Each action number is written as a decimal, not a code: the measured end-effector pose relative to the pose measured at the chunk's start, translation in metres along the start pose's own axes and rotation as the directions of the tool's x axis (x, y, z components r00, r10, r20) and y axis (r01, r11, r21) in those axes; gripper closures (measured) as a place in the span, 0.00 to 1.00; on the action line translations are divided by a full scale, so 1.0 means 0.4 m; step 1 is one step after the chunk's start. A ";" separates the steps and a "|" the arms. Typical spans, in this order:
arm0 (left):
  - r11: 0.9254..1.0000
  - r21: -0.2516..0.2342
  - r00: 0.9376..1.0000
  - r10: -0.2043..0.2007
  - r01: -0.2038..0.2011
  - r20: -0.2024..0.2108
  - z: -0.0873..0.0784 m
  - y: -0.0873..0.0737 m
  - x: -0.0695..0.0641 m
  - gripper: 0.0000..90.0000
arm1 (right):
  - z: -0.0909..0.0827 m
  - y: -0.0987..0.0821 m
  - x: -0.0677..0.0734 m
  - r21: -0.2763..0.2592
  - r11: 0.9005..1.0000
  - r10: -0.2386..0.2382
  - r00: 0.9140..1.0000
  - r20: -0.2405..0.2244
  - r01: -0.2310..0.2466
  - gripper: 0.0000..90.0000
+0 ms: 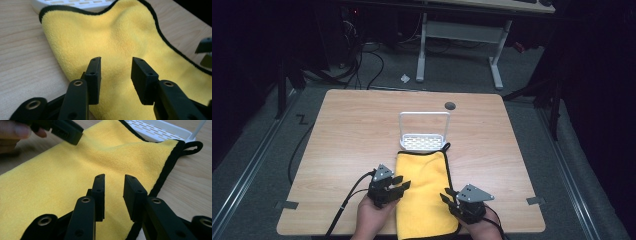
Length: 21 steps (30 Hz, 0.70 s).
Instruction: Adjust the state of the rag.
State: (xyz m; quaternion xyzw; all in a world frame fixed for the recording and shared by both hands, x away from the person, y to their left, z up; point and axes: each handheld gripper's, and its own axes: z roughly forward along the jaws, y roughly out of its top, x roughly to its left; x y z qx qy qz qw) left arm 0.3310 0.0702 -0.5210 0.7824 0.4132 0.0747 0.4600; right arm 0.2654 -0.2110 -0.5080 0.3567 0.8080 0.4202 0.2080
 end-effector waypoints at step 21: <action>0.997 0.075 0.999 0.034 -0.035 0.006 0.031 -0.007 0.028 0.62 | 0.180 0.068 -0.114 0.169 0.984 0.048 0.996 0.068 -0.059 0.87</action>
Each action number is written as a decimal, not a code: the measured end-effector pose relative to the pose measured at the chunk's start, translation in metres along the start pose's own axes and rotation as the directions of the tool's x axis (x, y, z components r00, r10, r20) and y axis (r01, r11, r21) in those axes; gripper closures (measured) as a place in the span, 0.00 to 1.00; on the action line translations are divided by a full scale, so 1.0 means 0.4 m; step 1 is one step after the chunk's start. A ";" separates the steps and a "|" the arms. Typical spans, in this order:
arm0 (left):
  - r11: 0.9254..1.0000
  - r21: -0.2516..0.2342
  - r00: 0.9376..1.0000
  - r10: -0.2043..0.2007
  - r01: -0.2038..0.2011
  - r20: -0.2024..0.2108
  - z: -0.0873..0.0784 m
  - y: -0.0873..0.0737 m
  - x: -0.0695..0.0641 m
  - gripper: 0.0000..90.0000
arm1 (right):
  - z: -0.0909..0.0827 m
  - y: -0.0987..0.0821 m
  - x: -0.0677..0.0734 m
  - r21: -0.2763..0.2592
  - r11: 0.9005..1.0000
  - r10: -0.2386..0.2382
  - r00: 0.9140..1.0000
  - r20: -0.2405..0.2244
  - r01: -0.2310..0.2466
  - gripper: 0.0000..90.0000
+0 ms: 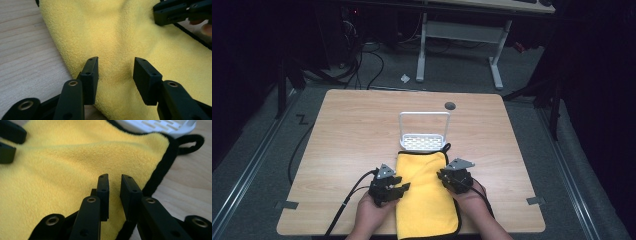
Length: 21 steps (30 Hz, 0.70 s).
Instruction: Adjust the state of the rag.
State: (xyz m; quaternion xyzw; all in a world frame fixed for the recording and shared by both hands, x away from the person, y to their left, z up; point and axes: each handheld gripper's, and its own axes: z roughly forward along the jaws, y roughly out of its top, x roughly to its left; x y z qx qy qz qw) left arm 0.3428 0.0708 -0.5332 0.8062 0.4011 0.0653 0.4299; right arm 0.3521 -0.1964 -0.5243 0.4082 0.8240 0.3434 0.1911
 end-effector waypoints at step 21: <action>1.000 0.006 0.996 0.023 -0.023 0.086 -0.063 -0.069 -0.032 0.62 | -0.056 -0.074 0.058 -0.025 0.999 -0.043 0.997 -0.068 0.041 0.85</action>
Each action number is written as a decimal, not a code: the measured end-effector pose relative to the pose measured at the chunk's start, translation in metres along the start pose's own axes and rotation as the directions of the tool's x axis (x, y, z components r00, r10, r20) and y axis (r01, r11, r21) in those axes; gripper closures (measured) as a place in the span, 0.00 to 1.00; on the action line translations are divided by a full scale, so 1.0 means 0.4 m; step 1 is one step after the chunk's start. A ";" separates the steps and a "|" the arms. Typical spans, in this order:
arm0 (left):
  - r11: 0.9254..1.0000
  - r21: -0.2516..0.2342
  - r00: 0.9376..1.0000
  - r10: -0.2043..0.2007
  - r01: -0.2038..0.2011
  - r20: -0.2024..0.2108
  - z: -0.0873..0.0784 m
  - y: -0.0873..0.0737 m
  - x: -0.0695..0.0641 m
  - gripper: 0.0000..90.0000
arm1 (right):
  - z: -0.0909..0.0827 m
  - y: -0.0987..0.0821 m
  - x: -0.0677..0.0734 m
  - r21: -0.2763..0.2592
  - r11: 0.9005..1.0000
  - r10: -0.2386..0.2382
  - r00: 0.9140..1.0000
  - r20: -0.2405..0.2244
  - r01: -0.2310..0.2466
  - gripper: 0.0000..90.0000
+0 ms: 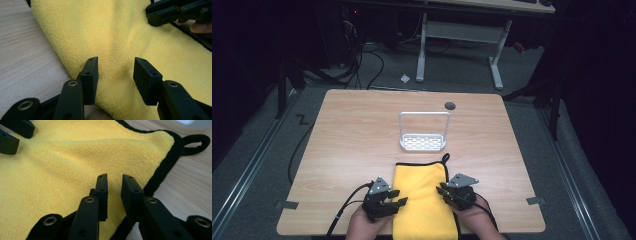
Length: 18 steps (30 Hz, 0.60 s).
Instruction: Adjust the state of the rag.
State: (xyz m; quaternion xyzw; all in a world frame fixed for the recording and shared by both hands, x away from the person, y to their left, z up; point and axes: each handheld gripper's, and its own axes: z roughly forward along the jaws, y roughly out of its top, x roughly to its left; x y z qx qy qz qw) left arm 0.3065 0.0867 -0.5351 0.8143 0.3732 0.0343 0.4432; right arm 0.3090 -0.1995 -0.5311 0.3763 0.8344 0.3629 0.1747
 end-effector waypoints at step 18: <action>0.995 -0.030 0.965 -0.099 0.095 -0.241 0.092 0.129 0.115 0.56 | 0.000 -0.002 -0.012 -0.006 1.000 -0.001 0.999 -0.033 0.001 0.85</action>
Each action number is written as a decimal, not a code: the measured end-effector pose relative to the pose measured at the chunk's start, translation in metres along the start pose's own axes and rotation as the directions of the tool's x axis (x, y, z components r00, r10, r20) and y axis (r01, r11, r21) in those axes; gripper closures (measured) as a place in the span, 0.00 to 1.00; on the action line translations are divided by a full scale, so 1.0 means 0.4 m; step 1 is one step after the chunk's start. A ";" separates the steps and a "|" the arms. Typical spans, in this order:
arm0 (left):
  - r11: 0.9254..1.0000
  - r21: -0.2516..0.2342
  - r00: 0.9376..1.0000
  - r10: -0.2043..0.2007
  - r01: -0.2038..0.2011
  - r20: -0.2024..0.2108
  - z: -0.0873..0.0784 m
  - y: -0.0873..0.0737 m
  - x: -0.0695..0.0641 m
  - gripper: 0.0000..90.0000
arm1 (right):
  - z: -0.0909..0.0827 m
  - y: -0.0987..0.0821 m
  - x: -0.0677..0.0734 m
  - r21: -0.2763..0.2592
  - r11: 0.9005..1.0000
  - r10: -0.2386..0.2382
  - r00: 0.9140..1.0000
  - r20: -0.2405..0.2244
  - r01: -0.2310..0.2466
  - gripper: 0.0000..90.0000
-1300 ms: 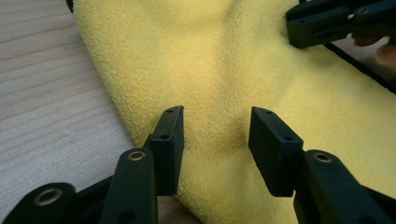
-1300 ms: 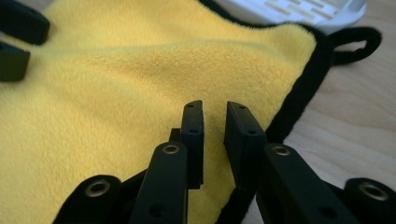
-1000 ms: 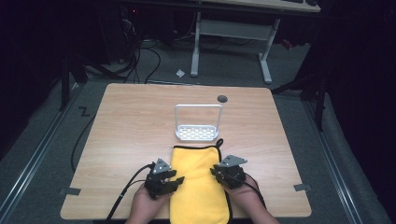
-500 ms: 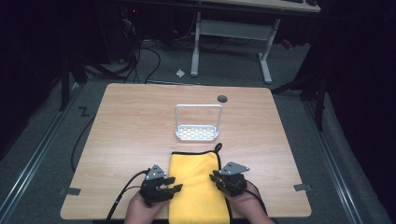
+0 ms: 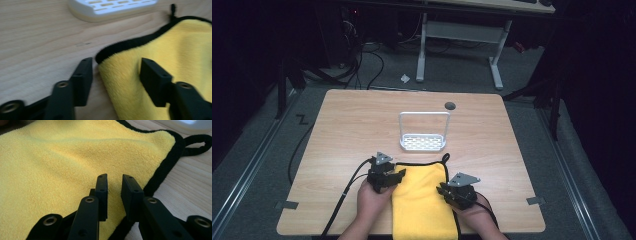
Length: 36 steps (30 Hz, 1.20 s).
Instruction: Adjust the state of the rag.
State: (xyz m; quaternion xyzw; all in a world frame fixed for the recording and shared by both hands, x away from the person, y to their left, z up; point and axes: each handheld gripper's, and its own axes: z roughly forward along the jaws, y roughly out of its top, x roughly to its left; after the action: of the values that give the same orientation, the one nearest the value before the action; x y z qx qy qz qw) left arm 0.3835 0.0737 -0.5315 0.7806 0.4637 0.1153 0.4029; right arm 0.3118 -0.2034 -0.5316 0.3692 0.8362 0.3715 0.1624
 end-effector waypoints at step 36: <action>0.996 -0.049 0.994 -0.066 0.070 0.081 -0.004 -0.023 0.031 0.77 | 0.113 0.102 -0.098 -0.001 0.988 0.157 0.981 0.111 -0.157 0.67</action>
State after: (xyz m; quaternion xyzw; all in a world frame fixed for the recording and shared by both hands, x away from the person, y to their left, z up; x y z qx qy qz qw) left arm 0.3837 0.0871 -0.5395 0.7577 0.4704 0.0822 0.4448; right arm 0.3831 -0.1913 -0.5320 0.4546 0.7957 0.3588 0.1772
